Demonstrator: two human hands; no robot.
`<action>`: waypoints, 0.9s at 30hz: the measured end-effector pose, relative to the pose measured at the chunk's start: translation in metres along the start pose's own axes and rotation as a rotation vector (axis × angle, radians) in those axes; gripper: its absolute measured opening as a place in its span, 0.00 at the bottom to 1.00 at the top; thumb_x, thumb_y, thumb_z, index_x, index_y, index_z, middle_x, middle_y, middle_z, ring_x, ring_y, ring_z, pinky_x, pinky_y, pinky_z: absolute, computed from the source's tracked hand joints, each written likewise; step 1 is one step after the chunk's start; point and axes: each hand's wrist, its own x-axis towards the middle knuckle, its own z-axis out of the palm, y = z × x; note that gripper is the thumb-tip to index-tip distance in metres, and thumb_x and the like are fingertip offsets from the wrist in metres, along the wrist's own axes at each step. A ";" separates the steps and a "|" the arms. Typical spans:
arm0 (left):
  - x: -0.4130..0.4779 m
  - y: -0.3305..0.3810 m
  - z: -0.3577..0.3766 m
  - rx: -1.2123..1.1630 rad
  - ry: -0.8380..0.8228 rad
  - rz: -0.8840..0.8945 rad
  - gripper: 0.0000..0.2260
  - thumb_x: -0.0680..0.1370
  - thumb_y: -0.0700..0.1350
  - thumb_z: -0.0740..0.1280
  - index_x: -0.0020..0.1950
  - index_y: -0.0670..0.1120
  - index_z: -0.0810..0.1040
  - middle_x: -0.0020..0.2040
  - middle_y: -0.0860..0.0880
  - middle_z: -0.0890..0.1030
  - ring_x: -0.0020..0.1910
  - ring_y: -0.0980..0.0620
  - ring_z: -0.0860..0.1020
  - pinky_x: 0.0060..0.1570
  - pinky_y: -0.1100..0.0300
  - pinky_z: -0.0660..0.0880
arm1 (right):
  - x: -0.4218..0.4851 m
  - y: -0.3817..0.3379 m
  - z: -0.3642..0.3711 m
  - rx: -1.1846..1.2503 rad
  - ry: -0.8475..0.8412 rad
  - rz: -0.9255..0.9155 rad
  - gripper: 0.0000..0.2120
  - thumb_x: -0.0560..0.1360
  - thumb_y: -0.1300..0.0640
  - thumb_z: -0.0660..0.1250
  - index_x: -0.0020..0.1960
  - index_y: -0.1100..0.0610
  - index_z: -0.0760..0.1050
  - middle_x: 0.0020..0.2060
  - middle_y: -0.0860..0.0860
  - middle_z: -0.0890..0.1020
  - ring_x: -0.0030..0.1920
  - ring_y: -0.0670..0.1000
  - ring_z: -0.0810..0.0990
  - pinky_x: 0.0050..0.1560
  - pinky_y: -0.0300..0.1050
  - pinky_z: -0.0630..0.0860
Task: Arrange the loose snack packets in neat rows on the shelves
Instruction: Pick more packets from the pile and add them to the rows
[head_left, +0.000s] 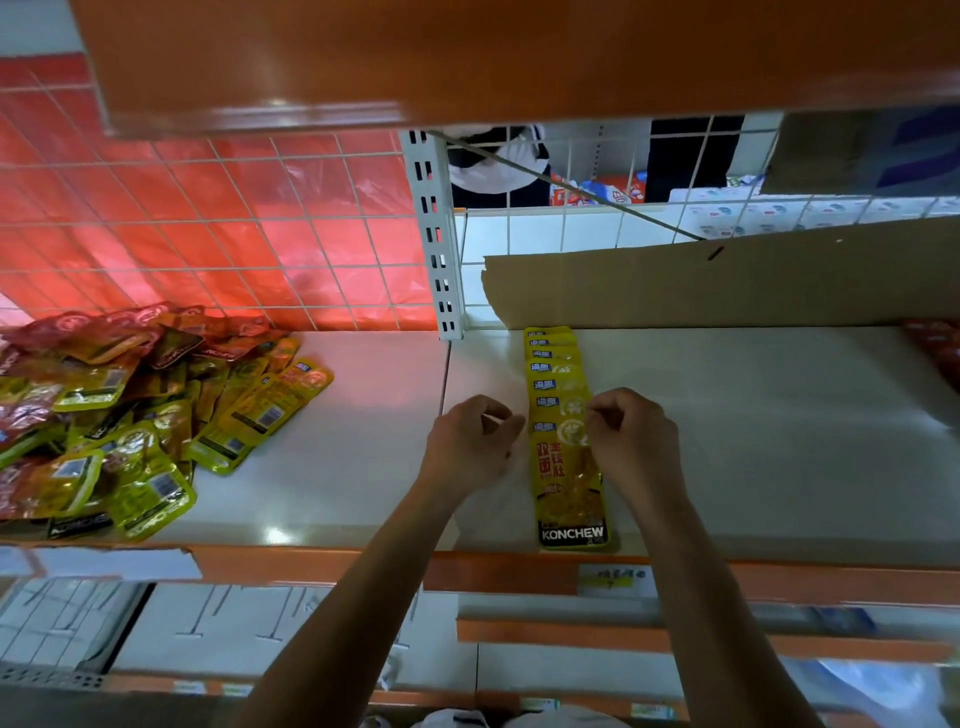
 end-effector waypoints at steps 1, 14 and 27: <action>0.001 0.000 -0.003 0.033 0.011 0.010 0.09 0.78 0.52 0.67 0.52 0.49 0.79 0.42 0.51 0.84 0.42 0.52 0.82 0.50 0.52 0.79 | -0.001 -0.006 0.004 -0.009 -0.003 -0.017 0.05 0.76 0.57 0.65 0.49 0.53 0.80 0.46 0.50 0.84 0.49 0.51 0.80 0.48 0.42 0.72; 0.009 -0.045 -0.073 0.429 0.305 0.099 0.14 0.79 0.50 0.65 0.64 0.50 0.75 0.62 0.49 0.78 0.60 0.51 0.75 0.59 0.58 0.72 | -0.023 -0.079 0.097 -0.073 -0.263 -0.231 0.07 0.77 0.56 0.66 0.54 0.54 0.79 0.50 0.49 0.83 0.50 0.49 0.80 0.53 0.40 0.73; 0.018 -0.129 -0.184 0.679 0.402 -0.198 0.18 0.79 0.50 0.62 0.66 0.43 0.68 0.65 0.42 0.72 0.64 0.41 0.69 0.61 0.51 0.67 | -0.042 -0.162 0.220 -0.156 -0.393 -0.310 0.18 0.76 0.54 0.65 0.65 0.56 0.71 0.58 0.57 0.78 0.57 0.58 0.77 0.56 0.49 0.73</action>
